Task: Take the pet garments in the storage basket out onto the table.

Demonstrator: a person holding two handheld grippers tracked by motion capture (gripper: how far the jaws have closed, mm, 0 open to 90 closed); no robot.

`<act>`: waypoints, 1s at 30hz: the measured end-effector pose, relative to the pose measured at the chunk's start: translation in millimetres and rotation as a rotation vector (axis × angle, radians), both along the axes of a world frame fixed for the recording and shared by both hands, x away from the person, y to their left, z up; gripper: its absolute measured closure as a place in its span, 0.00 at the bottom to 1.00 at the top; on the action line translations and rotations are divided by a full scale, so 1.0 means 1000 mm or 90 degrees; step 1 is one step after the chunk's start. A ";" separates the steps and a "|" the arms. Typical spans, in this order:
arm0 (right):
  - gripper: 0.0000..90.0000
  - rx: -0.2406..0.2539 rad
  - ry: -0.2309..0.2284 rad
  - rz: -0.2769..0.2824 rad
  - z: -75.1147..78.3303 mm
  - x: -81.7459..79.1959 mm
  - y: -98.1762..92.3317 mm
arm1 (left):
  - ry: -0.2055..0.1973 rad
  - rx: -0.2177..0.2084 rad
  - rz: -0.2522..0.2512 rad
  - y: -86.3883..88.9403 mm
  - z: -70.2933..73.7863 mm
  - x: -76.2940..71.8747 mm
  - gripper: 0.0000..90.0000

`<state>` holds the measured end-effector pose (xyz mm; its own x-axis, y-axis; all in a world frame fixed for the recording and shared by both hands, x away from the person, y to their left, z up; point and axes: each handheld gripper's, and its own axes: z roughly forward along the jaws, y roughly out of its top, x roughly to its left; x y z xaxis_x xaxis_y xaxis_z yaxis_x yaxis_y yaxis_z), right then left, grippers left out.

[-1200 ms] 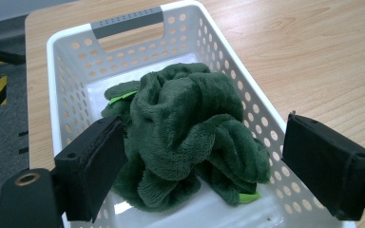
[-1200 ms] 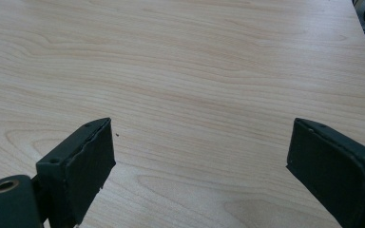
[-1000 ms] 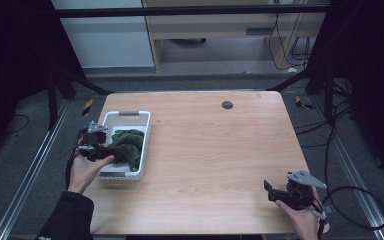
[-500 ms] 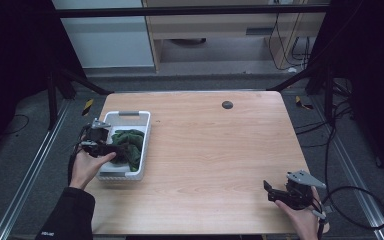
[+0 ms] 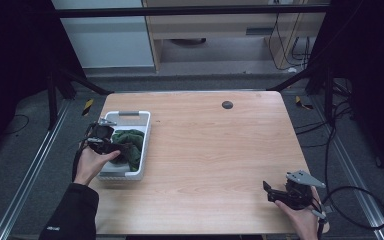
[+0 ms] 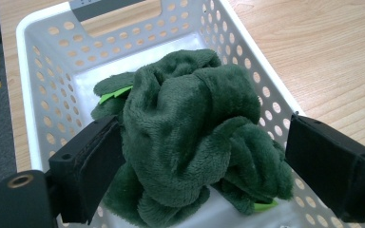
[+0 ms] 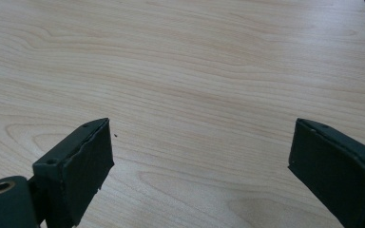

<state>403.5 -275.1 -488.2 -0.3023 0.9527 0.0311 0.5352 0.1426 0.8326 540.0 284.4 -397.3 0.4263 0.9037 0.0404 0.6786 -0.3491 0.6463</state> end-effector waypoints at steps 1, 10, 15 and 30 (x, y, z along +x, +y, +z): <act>0.08 0.000 0.000 0.000 0.000 0.000 0.000 | 0.002 -0.001 0.003 0.000 -0.001 0.001 0.13; 0.08 -0.005 0.001 0.003 -0.001 0.001 -0.001 | 0.023 0.019 0.004 0.000 -0.008 0.009 0.11; 0.07 -0.004 0.003 0.005 -0.001 0.001 0.000 | 0.032 0.022 0.009 0.001 -0.013 0.012 0.10; 0.06 -0.007 0.009 0.010 -0.002 0.002 0.000 | 0.052 0.039 0.027 -0.002 -0.028 0.020 0.17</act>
<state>405.4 -274.8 -490.6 -0.3161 0.9484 0.0249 0.5440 0.1597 0.8237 560.2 282.0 -424.9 0.3911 0.9182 0.0622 0.7435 -0.3551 0.5667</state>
